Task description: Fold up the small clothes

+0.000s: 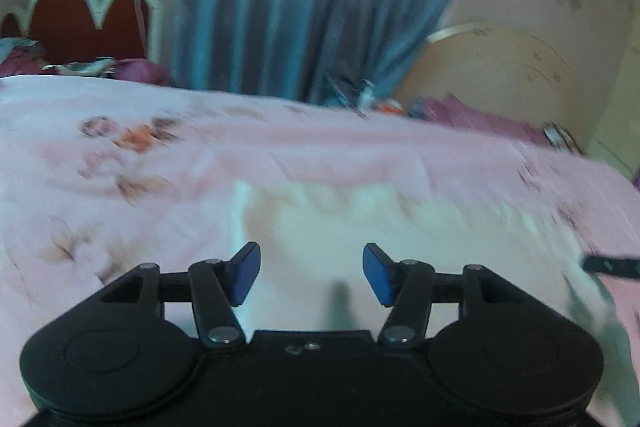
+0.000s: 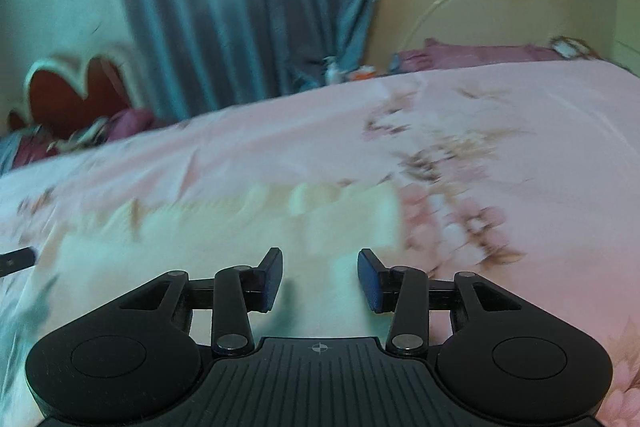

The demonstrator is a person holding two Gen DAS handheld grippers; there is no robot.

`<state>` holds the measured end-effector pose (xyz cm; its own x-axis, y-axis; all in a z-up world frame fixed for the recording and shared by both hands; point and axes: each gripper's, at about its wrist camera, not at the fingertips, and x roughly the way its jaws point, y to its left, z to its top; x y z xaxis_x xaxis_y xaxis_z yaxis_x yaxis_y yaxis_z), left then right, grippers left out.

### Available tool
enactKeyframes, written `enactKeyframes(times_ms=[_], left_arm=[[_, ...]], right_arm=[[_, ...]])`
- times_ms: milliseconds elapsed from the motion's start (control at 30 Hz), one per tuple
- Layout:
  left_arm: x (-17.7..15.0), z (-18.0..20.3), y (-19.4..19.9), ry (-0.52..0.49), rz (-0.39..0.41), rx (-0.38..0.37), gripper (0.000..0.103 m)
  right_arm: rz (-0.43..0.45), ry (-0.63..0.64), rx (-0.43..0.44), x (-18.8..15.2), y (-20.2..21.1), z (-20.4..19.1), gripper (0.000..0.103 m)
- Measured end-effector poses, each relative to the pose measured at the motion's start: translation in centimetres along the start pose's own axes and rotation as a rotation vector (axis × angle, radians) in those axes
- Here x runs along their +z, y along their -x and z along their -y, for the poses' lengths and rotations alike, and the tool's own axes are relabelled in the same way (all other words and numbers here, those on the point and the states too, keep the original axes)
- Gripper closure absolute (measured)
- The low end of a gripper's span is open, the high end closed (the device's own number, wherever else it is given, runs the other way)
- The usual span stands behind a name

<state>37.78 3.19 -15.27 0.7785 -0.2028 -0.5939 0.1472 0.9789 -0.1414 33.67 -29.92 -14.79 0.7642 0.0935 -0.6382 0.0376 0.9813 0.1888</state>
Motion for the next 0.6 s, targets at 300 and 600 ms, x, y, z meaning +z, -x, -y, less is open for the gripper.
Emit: enactKeyframes(times_ms=[300,600], left_arm=[[-3.3,1.4,-0.5,-0.131,-0.043,0.04,0.043],[-2.9,2.4,2.3,-0.107,-0.054,0.032,0.045]], right_arm=[[-0.061,0.08,-0.063,-2.8,-1.2,-0.4,0.061],[-0.053,0.035,0.025,-3.2,1.6,-2.4,0.06]])
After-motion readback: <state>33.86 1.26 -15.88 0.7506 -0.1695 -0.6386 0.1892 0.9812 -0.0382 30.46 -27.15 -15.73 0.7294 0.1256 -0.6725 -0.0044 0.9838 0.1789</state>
